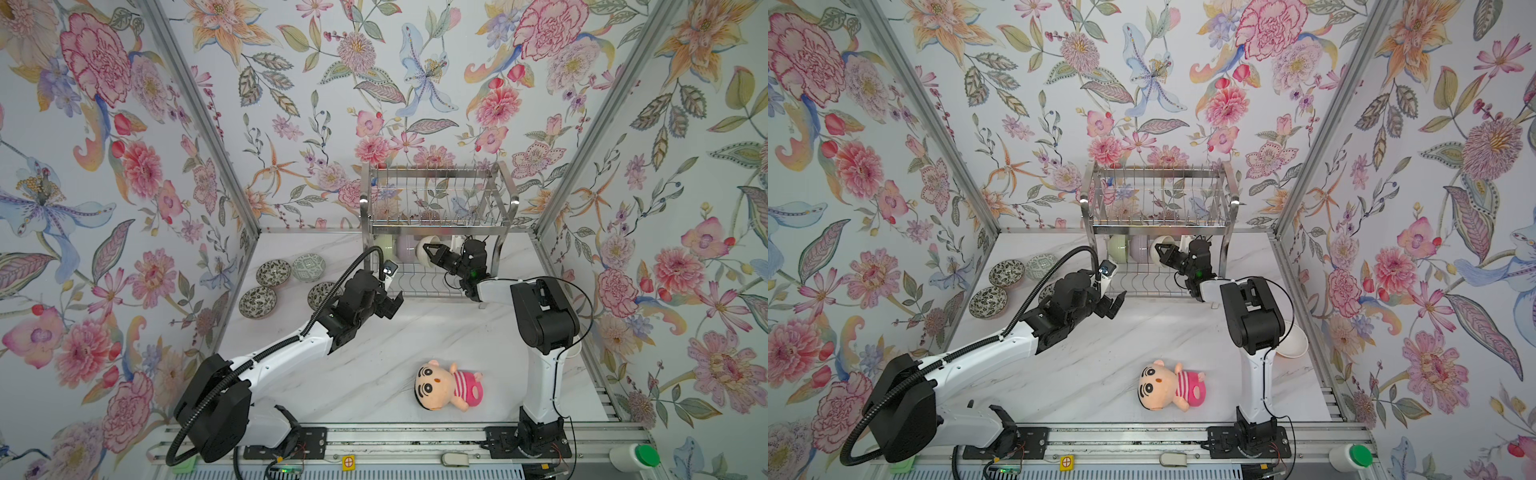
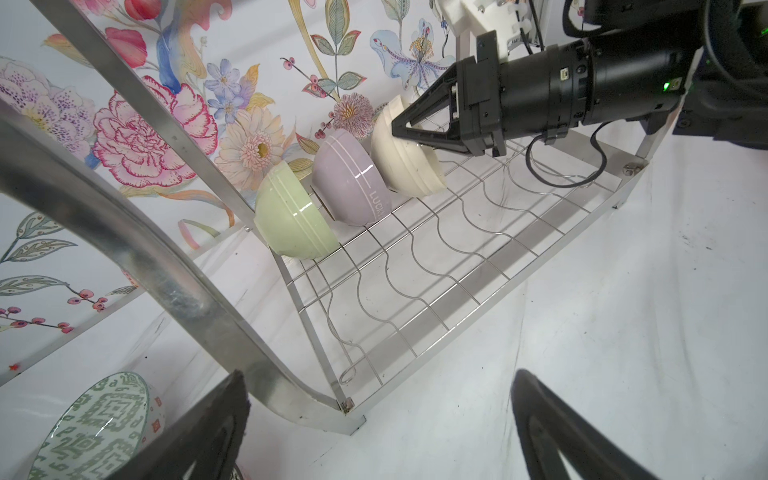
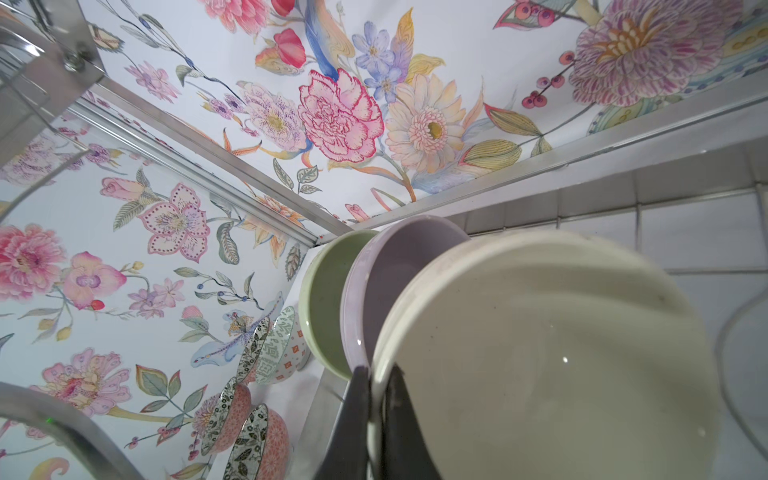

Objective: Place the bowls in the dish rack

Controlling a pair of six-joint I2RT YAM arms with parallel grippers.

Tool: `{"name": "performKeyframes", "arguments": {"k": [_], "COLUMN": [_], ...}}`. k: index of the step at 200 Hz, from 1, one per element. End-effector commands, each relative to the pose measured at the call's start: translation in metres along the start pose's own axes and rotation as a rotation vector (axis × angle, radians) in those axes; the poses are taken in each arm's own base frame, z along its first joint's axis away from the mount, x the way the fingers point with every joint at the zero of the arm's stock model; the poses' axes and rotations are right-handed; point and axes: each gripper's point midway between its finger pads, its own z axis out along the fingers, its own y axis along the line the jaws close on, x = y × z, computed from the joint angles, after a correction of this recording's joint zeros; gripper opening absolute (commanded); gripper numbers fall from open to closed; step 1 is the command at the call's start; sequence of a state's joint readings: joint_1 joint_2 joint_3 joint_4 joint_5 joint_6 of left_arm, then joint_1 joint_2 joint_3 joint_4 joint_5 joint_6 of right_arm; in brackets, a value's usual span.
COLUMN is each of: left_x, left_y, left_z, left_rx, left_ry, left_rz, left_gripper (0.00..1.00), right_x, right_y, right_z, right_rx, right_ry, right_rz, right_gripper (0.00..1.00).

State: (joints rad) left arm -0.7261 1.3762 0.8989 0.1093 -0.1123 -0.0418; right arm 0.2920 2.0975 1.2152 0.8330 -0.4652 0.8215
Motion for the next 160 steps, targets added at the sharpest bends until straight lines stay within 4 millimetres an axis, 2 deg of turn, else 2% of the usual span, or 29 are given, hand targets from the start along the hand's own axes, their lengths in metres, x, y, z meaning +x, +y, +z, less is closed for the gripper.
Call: {"name": "performKeyframes", "arguments": {"k": [1, 69, 160], "left_x": [-0.011, -0.016, -0.027], "left_y": [-0.003, -0.004, -0.006], "left_z": [0.0, 0.005, 0.017], "left_rx": [0.001, 0.003, 0.01], "left_ry": [-0.012, -0.011, -0.02], "left_rz": [0.003, 0.022, 0.049], "left_gripper": [0.99, 0.99, 0.99], "right_x": [-0.018, -0.026, -0.024], "right_y": [0.014, 0.011, 0.004], "right_z": [-0.001, 0.005, 0.013], "right_rx": [-0.117, -0.222, -0.251], "right_ry": [-0.088, -0.149, -0.153], "right_rz": [0.021, 0.112, 0.142], "right_gripper": [0.0, 0.0, 0.0]}}
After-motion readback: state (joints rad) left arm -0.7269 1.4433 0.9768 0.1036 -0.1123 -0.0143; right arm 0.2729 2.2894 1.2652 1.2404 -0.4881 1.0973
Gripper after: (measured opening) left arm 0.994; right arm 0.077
